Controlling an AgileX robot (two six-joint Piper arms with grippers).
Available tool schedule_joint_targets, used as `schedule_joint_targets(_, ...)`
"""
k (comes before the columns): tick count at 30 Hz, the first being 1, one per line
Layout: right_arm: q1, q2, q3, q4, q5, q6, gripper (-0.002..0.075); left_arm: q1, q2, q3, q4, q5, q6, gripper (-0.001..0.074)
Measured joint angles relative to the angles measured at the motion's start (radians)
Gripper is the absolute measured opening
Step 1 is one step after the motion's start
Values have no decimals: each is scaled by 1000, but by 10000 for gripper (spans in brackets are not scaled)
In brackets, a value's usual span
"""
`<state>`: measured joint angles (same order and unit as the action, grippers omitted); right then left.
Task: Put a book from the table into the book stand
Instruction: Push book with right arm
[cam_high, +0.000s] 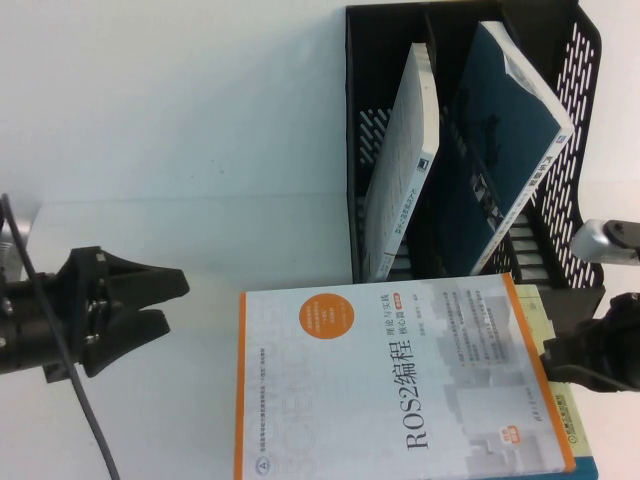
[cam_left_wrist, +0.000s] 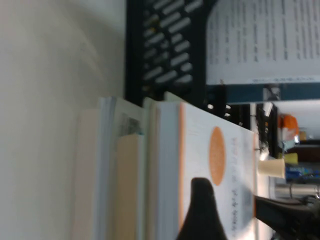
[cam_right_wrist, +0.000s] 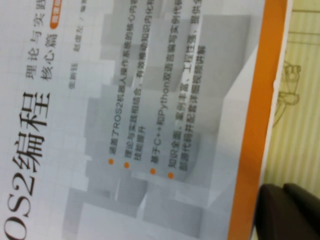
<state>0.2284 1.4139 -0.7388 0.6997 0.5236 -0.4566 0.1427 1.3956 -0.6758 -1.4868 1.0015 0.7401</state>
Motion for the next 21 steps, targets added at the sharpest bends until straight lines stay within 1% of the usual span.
schedule_joint_targets(4, 26, 0, 0, 1, -3, 0, 9, 67, 31, 0, 52, 22, 16, 484)
schedule_joint_targets(8, 50, 2, 0, 12, -17, 0, 9, 84, 92, 0, 77, 103, 57, 531)
schedule_joint_targets(11, 54, 5, 0, 19, -25, -5, 9, 84, 154, -1, 67, 149, 101, 558)
schedule_joint_targets(16, 54, 7, 0, 26, -32, -25, 9, 84, 259, -1, 35, 152, 142, 596)
schedule_joint_targets(19, 54, 9, 0, 26, -32, -29, 9, 62, 303, -2, 20, 152, 154, 604)
schedule_joint_targets(21, 54, 14, -1, 28, -30, -30, 9, 31, 321, -2, 12, 150, 156, 606)
